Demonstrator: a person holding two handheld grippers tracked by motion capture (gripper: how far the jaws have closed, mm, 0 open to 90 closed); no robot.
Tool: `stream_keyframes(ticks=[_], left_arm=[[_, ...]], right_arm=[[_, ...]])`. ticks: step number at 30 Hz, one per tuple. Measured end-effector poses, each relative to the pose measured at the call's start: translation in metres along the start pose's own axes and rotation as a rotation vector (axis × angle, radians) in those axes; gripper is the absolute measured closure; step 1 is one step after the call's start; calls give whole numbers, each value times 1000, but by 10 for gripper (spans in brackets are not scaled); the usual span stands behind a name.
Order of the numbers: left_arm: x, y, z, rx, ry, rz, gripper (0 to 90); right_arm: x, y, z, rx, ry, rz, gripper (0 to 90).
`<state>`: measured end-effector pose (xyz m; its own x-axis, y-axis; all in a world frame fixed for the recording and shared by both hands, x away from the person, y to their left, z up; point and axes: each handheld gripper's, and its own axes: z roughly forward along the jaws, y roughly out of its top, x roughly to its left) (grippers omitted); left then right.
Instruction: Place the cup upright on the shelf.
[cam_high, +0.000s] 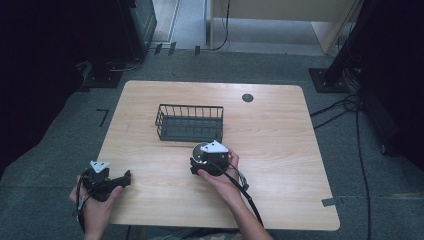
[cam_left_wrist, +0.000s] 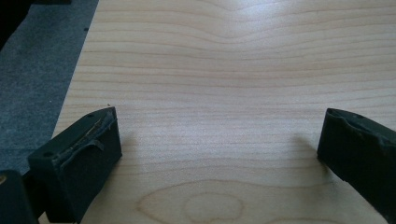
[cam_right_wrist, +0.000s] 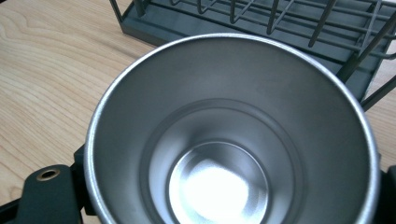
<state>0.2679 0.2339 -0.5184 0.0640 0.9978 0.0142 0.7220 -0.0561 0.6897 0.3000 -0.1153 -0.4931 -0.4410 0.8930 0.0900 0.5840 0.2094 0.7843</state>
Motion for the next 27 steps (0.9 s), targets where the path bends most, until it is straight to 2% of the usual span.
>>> stream_keyframes(ticks=[2,5,7,12,27], left_arm=[[0,0,0,0,0,0,0],[0,0,0,0,0,0,0],[0,0,0,0,0,0,0],[0,0,0,0,0,0,0],[0,0,0,-1,1,0,0]], right_arm=[[-1,0,0,-3,-4,0,171],[-6,6,-6,-20,16,29,173],[-6,7,-8,-23,19,31,173],[-6,16,-16,-33,21,10,172],[-9,47,-33,-84,30,0,173]])
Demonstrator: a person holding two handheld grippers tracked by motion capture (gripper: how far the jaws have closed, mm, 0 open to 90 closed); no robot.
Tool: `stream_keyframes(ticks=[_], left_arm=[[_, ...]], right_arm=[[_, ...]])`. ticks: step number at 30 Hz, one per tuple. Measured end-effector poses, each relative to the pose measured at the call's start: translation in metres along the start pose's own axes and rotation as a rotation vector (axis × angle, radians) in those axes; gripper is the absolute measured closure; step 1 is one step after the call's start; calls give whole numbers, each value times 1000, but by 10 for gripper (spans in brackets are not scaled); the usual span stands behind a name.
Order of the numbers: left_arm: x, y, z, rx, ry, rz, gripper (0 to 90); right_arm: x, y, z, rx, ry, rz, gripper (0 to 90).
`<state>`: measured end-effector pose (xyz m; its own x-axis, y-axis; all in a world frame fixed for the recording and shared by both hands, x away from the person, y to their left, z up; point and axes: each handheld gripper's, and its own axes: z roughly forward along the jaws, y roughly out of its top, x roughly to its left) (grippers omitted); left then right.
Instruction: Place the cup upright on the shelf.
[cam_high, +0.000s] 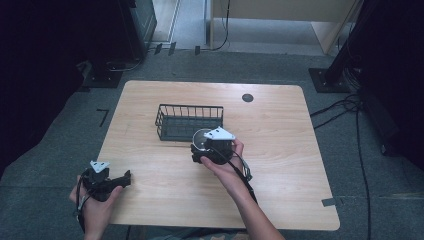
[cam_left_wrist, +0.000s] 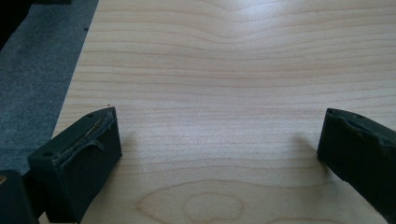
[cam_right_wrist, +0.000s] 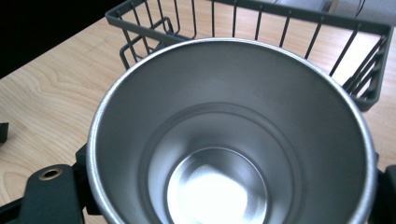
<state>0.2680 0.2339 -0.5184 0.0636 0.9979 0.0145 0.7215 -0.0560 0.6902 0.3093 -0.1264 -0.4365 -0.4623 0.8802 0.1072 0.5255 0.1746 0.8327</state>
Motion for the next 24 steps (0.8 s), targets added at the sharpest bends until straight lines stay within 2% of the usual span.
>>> stream_keyframes(ticks=[13,18,24], left_arm=[[0,0,0,-2,0,-3,0],[0,0,0,-2,-1,-3,0],[0,0,0,-1,0,-2,0]], right_arm=[[-6,34,-7,-51,-19,-5,173],[-6,48,-6,-65,-25,-14,173],[-6,61,1,-83,-33,5,174]])
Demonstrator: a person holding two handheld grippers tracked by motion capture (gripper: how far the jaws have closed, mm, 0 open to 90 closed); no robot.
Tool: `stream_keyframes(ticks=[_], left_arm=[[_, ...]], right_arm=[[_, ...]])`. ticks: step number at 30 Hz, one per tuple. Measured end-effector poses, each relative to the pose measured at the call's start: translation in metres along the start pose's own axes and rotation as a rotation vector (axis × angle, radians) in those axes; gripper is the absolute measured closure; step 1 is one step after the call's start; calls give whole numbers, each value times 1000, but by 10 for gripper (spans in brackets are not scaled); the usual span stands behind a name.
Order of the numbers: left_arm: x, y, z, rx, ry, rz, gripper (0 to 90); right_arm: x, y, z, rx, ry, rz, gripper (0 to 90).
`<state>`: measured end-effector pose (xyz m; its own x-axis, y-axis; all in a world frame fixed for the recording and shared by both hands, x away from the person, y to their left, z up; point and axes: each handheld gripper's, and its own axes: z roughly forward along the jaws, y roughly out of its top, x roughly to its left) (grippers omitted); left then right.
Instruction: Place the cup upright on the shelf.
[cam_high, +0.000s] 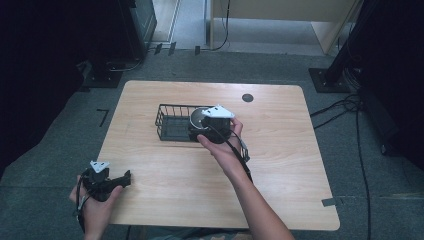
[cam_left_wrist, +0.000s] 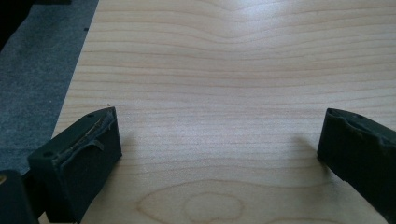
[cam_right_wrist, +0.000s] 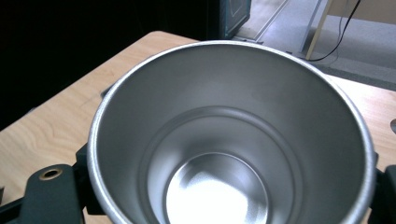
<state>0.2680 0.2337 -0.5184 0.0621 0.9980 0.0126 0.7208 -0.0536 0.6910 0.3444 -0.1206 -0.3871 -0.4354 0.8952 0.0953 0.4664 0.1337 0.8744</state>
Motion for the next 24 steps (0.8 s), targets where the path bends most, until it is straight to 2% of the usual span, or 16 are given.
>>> stream_keyframes(ticks=[5,14,24], left_arm=[[0,0,0,0,0,0,0],[0,0,0,0,0,-1,0],[0,0,0,2,0,1,0]], right_arm=[[0,9,8,-3,-4,7,174],[-3,21,27,-4,-31,50,175],[-14,25,52,-2,-92,71,175]])
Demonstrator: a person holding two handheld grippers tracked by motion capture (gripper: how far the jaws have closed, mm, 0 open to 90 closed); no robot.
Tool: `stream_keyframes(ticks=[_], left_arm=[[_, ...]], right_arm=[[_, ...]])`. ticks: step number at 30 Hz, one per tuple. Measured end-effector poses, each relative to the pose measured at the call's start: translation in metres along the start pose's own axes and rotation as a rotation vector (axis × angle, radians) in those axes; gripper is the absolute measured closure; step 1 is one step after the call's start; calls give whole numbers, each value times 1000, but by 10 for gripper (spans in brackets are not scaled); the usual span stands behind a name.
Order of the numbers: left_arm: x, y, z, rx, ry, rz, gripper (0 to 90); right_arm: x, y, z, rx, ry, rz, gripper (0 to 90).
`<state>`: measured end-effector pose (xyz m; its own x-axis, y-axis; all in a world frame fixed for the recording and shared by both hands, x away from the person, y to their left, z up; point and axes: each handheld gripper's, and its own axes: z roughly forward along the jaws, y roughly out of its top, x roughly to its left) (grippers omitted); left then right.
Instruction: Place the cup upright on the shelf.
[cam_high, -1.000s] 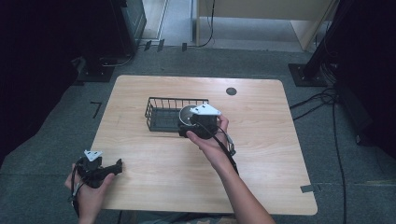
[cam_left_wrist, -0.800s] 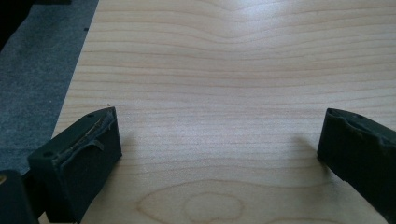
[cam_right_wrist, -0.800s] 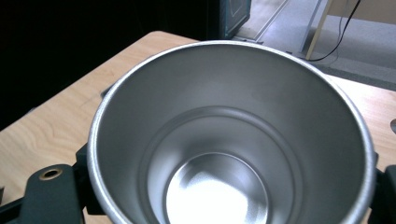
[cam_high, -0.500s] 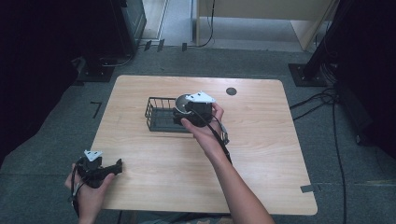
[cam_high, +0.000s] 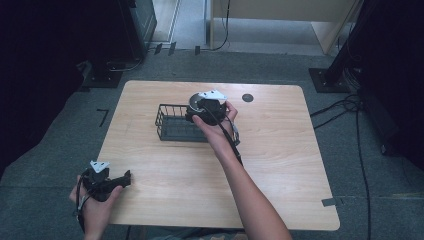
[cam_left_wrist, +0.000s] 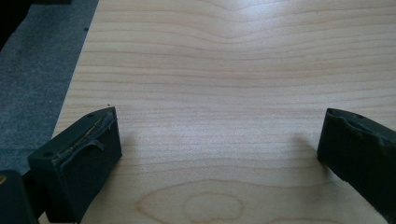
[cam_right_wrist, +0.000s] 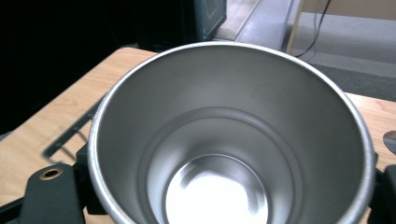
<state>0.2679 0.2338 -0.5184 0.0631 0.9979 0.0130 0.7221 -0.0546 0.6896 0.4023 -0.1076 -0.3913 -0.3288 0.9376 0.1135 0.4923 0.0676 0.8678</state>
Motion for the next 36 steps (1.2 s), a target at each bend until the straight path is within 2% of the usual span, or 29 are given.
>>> stream_keyframes(ticks=[6,19,24,29,36], left_arm=[[0,0,0,-1,0,-1,0],[0,0,0,0,0,0,0],[0,0,0,0,0,0,0],[0,0,0,0,0,0,0],[0,0,0,0,0,-1,0]], right_arm=[[-3,-2,14,15,-26,18,175],[-3,-18,37,87,-44,-4,175],[-2,-25,43,120,-41,-6,174],[0,-30,47,151,-44,-35,174],[1,-31,47,158,-41,-56,167]])
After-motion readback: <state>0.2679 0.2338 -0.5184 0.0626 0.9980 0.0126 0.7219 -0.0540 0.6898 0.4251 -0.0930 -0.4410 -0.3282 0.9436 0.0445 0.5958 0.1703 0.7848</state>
